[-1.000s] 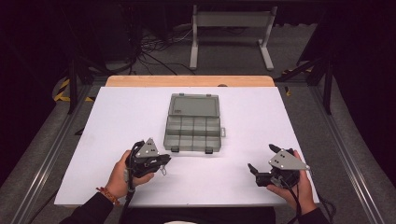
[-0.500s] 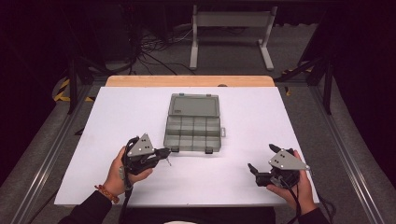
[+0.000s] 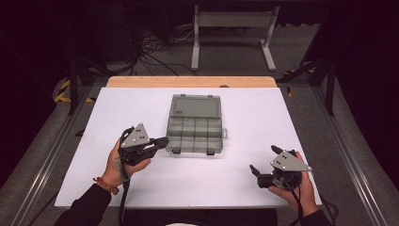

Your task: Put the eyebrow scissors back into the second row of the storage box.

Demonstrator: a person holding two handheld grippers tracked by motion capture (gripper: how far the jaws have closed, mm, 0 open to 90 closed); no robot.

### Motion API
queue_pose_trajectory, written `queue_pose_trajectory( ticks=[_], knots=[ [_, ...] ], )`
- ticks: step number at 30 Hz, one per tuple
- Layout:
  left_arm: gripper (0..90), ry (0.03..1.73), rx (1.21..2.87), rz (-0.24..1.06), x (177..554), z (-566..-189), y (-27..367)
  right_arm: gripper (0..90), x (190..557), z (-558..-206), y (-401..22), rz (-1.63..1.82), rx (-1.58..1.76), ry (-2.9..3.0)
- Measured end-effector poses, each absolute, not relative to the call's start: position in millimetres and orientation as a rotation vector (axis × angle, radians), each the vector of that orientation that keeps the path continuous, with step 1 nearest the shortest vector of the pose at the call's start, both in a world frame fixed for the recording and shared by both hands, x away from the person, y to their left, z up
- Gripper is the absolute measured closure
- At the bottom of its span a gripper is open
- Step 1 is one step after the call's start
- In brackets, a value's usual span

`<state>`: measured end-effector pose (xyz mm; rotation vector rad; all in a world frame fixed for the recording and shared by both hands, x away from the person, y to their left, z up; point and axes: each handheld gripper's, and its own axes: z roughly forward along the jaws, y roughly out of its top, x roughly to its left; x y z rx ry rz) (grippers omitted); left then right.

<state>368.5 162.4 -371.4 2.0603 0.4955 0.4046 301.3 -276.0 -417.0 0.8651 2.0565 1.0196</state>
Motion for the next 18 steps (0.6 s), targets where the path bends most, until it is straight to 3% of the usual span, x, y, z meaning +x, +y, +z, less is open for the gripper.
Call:
queue_pose_trajectory(
  ticks=[18],
  knots=[
    [84.9,0.457,2.067,0.398,401.5,-364.8,152.9,6.1,302.2,-417.8,-277.4,1.025,0.882,2.054]
  ],
)
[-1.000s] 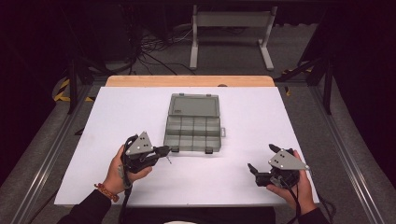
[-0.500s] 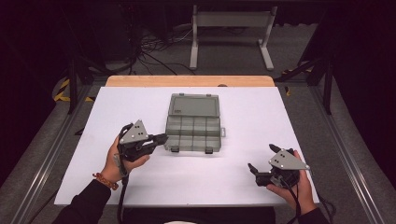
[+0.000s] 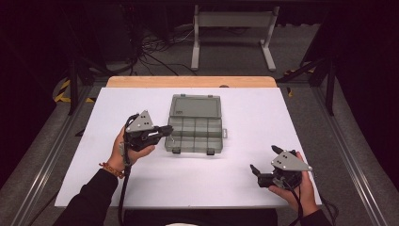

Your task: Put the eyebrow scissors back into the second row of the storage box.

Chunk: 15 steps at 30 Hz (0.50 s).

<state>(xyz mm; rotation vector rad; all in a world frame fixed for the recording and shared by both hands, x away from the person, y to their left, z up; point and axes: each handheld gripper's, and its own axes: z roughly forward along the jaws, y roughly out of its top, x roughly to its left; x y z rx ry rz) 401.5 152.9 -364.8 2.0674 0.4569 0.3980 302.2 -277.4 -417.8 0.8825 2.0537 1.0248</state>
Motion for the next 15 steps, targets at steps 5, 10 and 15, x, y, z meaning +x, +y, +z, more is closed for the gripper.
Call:
queue_pose_trajectory(
  ticks=[5,10,15],
  knots=[
    [84.9,0.458,2.085,0.38,412.2,-369.0,144.0,6.0,302.6,-418.6,-278.0,1.024,0.889,2.055],
    [84.8,0.462,2.103,0.359,420.3,-375.1,134.0,6.0,302.6,-419.0,-277.5,1.023,0.888,2.057],
    [84.9,0.449,2.139,0.334,430.1,-385.6,119.5,6.1,302.9,-419.8,-277.5,1.021,0.89,2.06]
  ],
)
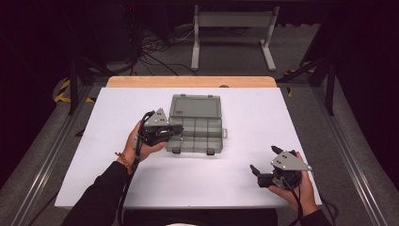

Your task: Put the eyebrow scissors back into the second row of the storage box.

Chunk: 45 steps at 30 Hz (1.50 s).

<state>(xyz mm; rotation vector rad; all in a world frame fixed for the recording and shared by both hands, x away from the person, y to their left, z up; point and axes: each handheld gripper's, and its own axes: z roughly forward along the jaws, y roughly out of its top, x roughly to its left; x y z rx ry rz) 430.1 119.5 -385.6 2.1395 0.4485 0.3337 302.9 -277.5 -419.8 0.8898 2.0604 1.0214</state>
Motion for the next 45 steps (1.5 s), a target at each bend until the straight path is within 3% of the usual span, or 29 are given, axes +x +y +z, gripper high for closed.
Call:
queue_pose_trajectory(
  ticks=[24,45],
  knots=[
    [84.8,0.373,2.282,0.31,440.6,-410.4,62.3,6.2,303.3,-421.7,-277.4,1.015,0.888,2.071],
    [83.2,0.368,2.244,0.327,439.2,-411.3,60.5,6.2,303.0,-422.6,-275.6,1.007,0.881,2.082]
  ],
)
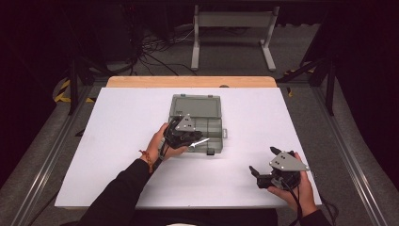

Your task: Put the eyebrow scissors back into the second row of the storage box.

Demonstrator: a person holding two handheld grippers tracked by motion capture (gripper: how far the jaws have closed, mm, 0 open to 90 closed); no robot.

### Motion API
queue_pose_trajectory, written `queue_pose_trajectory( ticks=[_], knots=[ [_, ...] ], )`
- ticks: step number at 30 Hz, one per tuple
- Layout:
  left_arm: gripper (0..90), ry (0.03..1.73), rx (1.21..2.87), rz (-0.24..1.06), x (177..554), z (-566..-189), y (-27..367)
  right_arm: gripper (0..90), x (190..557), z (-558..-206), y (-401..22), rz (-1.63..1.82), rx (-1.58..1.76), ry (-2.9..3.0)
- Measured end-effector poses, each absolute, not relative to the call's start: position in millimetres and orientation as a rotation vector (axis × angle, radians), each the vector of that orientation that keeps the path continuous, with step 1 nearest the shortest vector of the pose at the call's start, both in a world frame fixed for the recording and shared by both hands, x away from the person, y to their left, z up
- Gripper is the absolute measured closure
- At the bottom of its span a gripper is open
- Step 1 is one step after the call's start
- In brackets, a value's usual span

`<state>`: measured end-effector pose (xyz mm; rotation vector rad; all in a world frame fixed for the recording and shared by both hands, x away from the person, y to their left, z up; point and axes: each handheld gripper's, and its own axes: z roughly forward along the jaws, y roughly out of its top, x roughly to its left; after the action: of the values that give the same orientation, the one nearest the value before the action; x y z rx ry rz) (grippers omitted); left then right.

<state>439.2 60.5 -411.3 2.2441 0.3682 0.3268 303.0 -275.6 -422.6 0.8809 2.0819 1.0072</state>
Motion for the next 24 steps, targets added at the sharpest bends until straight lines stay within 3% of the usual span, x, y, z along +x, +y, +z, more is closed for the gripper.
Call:
queue_pose_trajectory(
  ticks=[18,24],
  knots=[
    [76.1,0.32,2.181,0.406,426.7,-399.5,76.9,6.3,302.1,-422.2,-274.5,1.005,0.878,2.085],
    [64.2,0.331,2.169,0.426,424.1,-396.6,80.9,6.3,302.2,-422.3,-274.4,1.004,0.879,2.085]
  ],
)
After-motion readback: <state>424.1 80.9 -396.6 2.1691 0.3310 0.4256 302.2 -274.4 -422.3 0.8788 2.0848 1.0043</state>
